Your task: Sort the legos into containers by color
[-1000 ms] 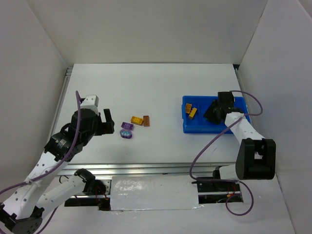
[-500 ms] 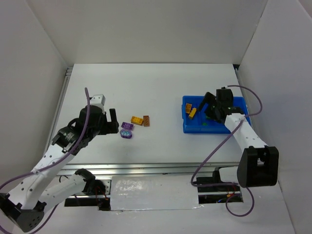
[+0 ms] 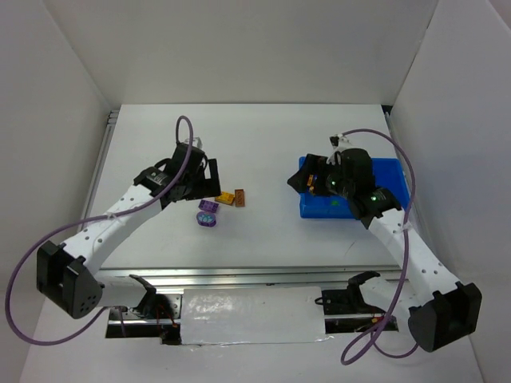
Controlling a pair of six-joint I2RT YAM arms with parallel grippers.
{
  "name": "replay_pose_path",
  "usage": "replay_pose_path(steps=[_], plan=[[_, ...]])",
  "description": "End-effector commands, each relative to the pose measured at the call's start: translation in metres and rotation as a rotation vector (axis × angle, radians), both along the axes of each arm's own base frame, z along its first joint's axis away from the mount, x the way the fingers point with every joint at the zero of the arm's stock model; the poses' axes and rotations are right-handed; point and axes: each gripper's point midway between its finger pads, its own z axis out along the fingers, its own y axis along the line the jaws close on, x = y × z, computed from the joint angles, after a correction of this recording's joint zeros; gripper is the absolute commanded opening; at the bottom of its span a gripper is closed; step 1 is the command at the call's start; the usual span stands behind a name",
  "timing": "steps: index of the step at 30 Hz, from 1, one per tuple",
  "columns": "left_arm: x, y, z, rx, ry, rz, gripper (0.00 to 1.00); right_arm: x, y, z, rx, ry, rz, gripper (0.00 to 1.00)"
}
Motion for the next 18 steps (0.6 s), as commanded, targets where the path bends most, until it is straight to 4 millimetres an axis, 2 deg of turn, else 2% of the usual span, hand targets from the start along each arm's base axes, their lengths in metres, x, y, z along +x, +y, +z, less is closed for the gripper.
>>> replay_pose_path(steps=[1, 2, 3, 4, 5, 6, 7, 8, 9, 11, 12, 14, 15, 16, 17, 18], plan=[[0.017, 0.001, 0.010, -0.048, -0.031, 0.137, 1.00, -0.018, 0.032, 0.017, 0.082, -0.085, 0.193, 1.00], [0.017, 0.006, 0.012, -0.066, -0.036, 0.199, 1.00, -0.020, 0.040, 0.017, 0.084, -0.079, 0.213, 1.00], [0.018, 0.012, 0.012, -0.062, -0.041, 0.236, 0.99, -0.013, 0.042, 0.002, 0.043, -0.035, 0.188, 0.99], [0.017, 0.018, 0.012, -0.063, -0.045, 0.273, 1.00, -0.017, 0.057, -0.005, 0.006, -0.014, 0.212, 1.00], [0.018, 0.022, 0.011, -0.063, -0.044, 0.288, 1.00, -0.014, 0.064, -0.002, -0.028, -0.009, 0.209, 1.00], [0.018, 0.024, 0.009, -0.058, -0.038, 0.287, 1.00, -0.005, 0.067, -0.020, -0.094, 0.024, 0.181, 1.00], [0.016, 0.026, 0.008, -0.056, -0.027, 0.294, 1.00, -0.011, 0.083, -0.022, -0.128, 0.024, 0.216, 1.00], [0.012, 0.033, 0.004, -0.032, -0.010, 0.317, 0.99, -0.007, 0.091, -0.015, -0.141, 0.008, 0.217, 1.00], [0.008, 0.039, -0.001, -0.018, 0.005, 0.343, 1.00, -0.005, 0.098, -0.022, -0.158, 0.019, 0.224, 1.00], [-0.004, 0.053, -0.008, -0.017, 0.037, 0.434, 1.00, -0.005, 0.117, -0.015, -0.125, -0.007, 0.261, 1.00], [-0.011, 0.060, -0.018, -0.009, 0.060, 0.462, 1.00, -0.004, 0.125, -0.019, -0.118, -0.002, 0.276, 1.00], [-0.019, 0.070, -0.017, -0.035, 0.055, 0.530, 1.00, -0.007, 0.150, -0.012, -0.096, -0.025, 0.327, 1.00], [-0.026, 0.083, -0.019, -0.009, 0.058, 0.576, 1.00, -0.006, 0.161, -0.031, -0.135, 0.020, 0.338, 1.00], [-0.030, 0.089, -0.011, -0.024, 0.030, 0.600, 1.00, -0.005, 0.171, -0.038, -0.163, 0.032, 0.347, 1.00], [-0.032, 0.095, -0.006, -0.018, 0.014, 0.614, 1.00, -0.008, 0.190, -0.030, -0.183, 0.010, 0.369, 1.00], [-0.032, 0.104, 0.002, -0.012, -0.013, 0.634, 0.99, -0.010, 0.205, -0.055, -0.230, 0.052, 0.398, 1.00]])
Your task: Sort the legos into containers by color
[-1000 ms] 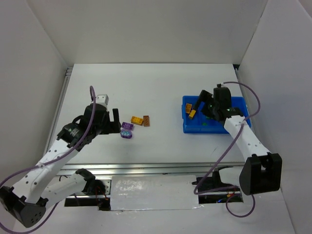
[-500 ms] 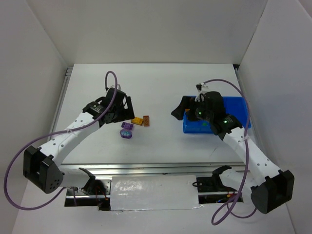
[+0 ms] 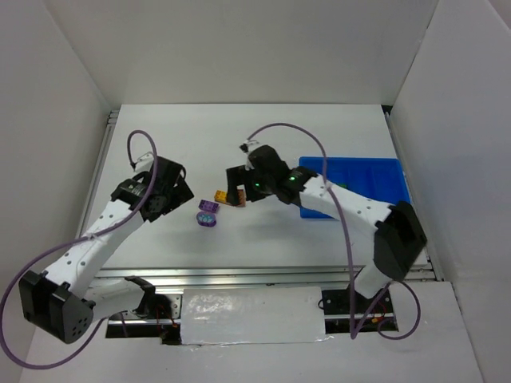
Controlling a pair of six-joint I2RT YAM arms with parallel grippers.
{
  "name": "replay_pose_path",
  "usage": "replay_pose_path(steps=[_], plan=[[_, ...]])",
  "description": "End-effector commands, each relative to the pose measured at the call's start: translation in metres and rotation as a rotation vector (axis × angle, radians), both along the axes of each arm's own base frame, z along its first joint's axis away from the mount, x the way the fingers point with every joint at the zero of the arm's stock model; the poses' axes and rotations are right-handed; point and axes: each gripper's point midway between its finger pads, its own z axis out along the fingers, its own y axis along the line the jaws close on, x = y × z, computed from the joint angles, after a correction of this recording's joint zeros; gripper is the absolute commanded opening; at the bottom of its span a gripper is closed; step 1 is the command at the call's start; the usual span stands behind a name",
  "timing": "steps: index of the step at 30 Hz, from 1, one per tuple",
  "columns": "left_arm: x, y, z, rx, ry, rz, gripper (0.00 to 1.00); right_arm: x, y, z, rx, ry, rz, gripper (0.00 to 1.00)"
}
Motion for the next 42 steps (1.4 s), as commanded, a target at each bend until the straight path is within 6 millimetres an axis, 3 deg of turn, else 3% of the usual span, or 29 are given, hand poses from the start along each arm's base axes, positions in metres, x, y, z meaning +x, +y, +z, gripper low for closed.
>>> replay_pose_path(steps=[1, 2, 3, 4, 5, 6, 7, 8, 10, 11, 17, 22, 29, 36, 42], plan=[[-0.008, 0.032, 0.032, 0.031, -0.093, 0.110, 0.99, 0.007, 0.059, 0.006, -0.029, -0.073, 0.084, 1.00], [-0.010, 0.036, 0.037, 0.042, -0.099, 0.110, 0.99, -0.001, 0.075, -0.020, -0.082, -0.042, 0.132, 1.00], [-0.011, 0.040, 0.048, 0.076, -0.112, 0.073, 0.99, -0.002, 0.085, -0.025, -0.097, -0.044, 0.158, 1.00], [-0.011, 0.043, 0.056, 0.091, -0.135, 0.048, 0.99, 0.002, 0.098, -0.018, -0.103, -0.074, 0.193, 1.00], [-0.011, 0.045, 0.060, 0.109, -0.141, 0.025, 0.99, 0.002, 0.107, -0.039, -0.142, -0.054, 0.216, 1.00], [-0.011, 0.051, 0.068, 0.152, -0.152, 0.011, 1.00, 0.001, 0.115, -0.044, -0.154, -0.053, 0.235, 1.00], [-0.015, 0.058, 0.069, 0.185, -0.143, 0.018, 1.00, 0.006, 0.124, -0.038, -0.148, -0.073, 0.257, 1.00], [-0.017, 0.064, 0.068, 0.217, -0.143, 0.027, 1.00, 0.007, 0.129, -0.054, -0.170, -0.051, 0.271, 1.00], [-0.019, 0.077, 0.074, 0.275, -0.187, 0.049, 1.00, 0.007, 0.141, -0.054, -0.173, -0.061, 0.301, 0.99], [-0.022, 0.081, 0.064, 0.296, -0.178, 0.050, 1.00, 0.005, 0.142, -0.067, -0.201, -0.041, 0.307, 0.98], [-0.021, 0.073, 0.072, 0.244, -0.265, -0.003, 1.00, -0.013, 0.154, -0.095, -0.255, -0.006, 0.330, 0.91], [-0.021, 0.070, 0.067, 0.246, -0.238, -0.032, 1.00, -0.021, 0.147, -0.113, -0.312, -0.001, 0.310, 0.84], [-0.019, 0.064, 0.067, 0.230, -0.244, -0.065, 1.00, -0.026, 0.148, -0.124, -0.308, 0.021, 0.314, 0.78], [-0.023, 0.068, 0.071, 0.224, -0.263, -0.038, 0.99, -0.008, 0.153, -0.134, -0.353, -0.009, 0.239, 0.80], [-0.026, 0.071, 0.073, 0.228, -0.272, -0.018, 0.99, -0.005, 0.159, -0.130, -0.328, -0.024, 0.225, 0.71]])
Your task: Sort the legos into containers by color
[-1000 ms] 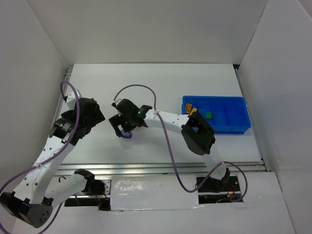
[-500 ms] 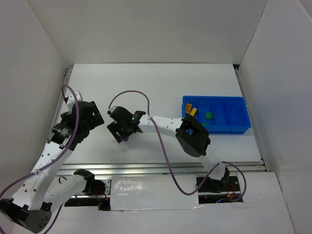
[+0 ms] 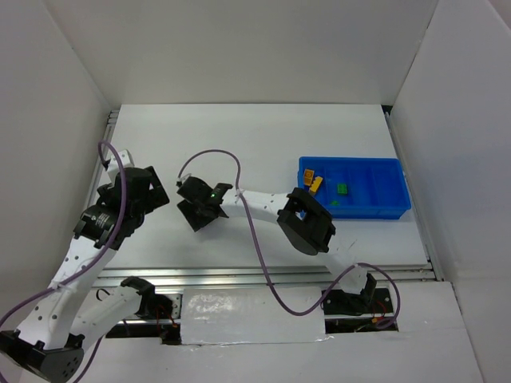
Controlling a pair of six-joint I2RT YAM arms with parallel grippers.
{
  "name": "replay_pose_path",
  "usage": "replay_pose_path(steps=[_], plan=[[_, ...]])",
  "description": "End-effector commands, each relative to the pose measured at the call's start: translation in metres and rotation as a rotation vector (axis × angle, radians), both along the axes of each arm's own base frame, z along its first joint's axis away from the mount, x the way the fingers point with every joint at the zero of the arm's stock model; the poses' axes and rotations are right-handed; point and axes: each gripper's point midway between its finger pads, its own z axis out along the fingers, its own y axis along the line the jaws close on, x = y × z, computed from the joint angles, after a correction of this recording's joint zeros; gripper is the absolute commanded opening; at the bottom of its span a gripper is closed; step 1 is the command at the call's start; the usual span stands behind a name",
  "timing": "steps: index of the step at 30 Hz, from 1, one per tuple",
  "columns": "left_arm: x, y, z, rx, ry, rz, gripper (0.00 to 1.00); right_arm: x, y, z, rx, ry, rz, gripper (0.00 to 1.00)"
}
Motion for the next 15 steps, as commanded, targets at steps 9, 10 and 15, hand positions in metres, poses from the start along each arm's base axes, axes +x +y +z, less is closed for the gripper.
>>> replay_pose_path(steps=[9, 10, 15], plan=[[0.001, 0.002, 0.007, -0.007, -0.035, 0.014, 0.99, -0.001, 0.009, 0.030, 0.070, -0.053, -0.020, 0.33], [0.001, 0.003, 0.007, -0.006, -0.036, 0.015, 1.00, -0.005, 0.012, 0.032, 0.081, -0.050, -0.002, 0.29], [-0.001, 0.005, 0.009, -0.007, -0.047, 0.029, 1.00, -0.014, 0.011, 0.066, 0.156, -0.072, 0.013, 0.23]])
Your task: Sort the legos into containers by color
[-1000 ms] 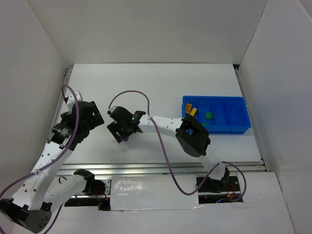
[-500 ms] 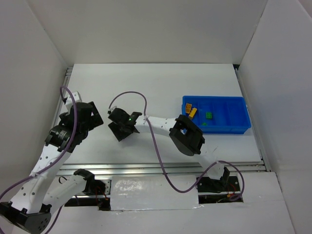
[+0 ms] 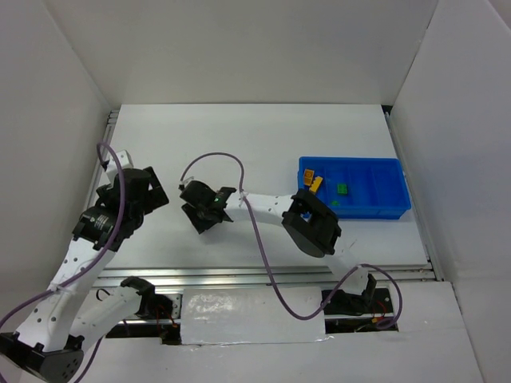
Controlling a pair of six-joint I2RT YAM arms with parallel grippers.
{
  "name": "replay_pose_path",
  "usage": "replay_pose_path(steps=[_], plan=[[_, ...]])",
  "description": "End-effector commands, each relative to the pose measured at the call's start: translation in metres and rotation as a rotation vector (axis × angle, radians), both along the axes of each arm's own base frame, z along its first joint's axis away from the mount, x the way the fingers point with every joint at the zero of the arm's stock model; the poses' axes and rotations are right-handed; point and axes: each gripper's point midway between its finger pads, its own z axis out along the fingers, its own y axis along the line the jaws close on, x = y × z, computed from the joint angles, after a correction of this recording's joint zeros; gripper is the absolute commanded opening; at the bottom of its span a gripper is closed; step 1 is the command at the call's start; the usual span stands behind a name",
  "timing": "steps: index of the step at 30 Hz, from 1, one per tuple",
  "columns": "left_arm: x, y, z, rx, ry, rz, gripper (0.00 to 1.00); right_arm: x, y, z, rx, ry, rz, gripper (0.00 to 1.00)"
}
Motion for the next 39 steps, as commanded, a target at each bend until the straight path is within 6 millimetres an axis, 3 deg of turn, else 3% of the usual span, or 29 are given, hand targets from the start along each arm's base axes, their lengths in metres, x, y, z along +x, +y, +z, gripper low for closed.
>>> replay_pose_path(steps=[1, 2, 3, 4, 7, 8, 12, 13, 14, 15, 16, 17, 18, 19, 21, 22, 26, 27, 30, 31, 32, 39], plan=[[0.000, 0.005, 0.007, -0.005, -0.038, 0.031, 1.00, -0.004, 0.013, 0.073, 0.161, -0.073, 0.010, 0.23], [0.000, 0.005, 0.007, -0.005, -0.038, 0.031, 1.00, -0.005, 0.005, 0.074, 0.157, -0.082, 0.000, 0.23], [0.001, 0.005, 0.007, -0.004, -0.039, 0.032, 1.00, -0.005, 0.003, 0.098, 0.203, -0.110, -0.007, 0.23], [0.000, 0.005, 0.007, -0.003, -0.035, 0.033, 0.99, -0.006, -0.005, 0.099, 0.200, -0.114, -0.015, 0.23], [0.000, 0.005, 0.007, -0.005, -0.037, 0.029, 1.00, 0.002, -0.026, 0.133, 0.226, -0.164, -0.071, 0.23], [0.000, 0.005, 0.007, -0.004, -0.035, 0.029, 1.00, 0.005, -0.040, 0.147, 0.233, -0.192, -0.104, 0.23], [-0.001, 0.005, 0.008, -0.008, -0.043, 0.026, 1.00, 0.019, -0.097, 0.169, 0.262, -0.203, -0.207, 0.23], [-0.001, 0.004, 0.008, -0.010, -0.044, 0.023, 1.00, 0.033, -0.127, 0.156, 0.237, -0.189, -0.279, 0.23], [0.000, 0.003, 0.008, -0.012, -0.044, 0.017, 1.00, 0.039, -0.149, 0.176, 0.277, -0.217, -0.321, 0.23], [0.000, 0.003, 0.008, -0.011, -0.045, 0.018, 0.99, 0.046, -0.169, 0.177, 0.280, -0.222, -0.363, 0.23], [0.000, 0.002, 0.008, -0.013, -0.042, 0.010, 1.00, 0.067, -0.214, 0.166, 0.245, -0.223, -0.475, 0.23], [0.000, 0.002, 0.008, -0.013, -0.040, 0.006, 1.00, 0.073, -0.240, 0.181, 0.268, -0.259, -0.530, 0.23], [0.001, 0.001, 0.008, -0.015, -0.040, 0.004, 1.00, 0.081, -0.266, 0.182, 0.250, -0.275, -0.588, 0.23], [0.001, 0.001, 0.007, -0.013, -0.038, -0.001, 1.00, 0.095, -0.309, 0.177, 0.221, -0.292, -0.698, 0.23], [0.001, -0.002, 0.007, -0.019, -0.038, -0.013, 1.00, 0.102, -0.347, 0.182, 0.205, -0.310, -0.795, 0.23], [0.002, -0.002, 0.006, -0.018, -0.036, -0.015, 1.00, 0.109, -0.378, 0.183, 0.164, -0.337, -0.896, 0.23], [0.003, -0.005, 0.004, -0.020, -0.028, -0.030, 1.00, 0.117, -0.449, 0.163, 0.053, -0.296, -1.152, 0.21], [0.003, -0.005, 0.004, -0.019, -0.027, -0.034, 1.00, 0.118, -0.476, 0.155, 0.019, -0.282, -1.238, 0.21], [0.004, -0.007, 0.001, -0.017, -0.015, -0.046, 1.00, 0.114, -0.512, 0.136, -0.009, -0.214, -1.354, 0.20], [0.005, -0.009, 0.000, -0.020, -0.013, -0.055, 0.99, 0.114, -0.511, 0.131, -0.012, -0.196, -1.350, 0.20], [0.006, -0.010, 0.001, -0.021, -0.014, -0.059, 1.00, 0.112, -0.525, 0.126, -0.021, -0.184, -1.386, 0.20], [0.008, -0.015, -0.003, -0.023, 0.004, -0.089, 0.99, 0.102, -0.544, 0.089, -0.098, -0.103, -1.459, 0.22]])
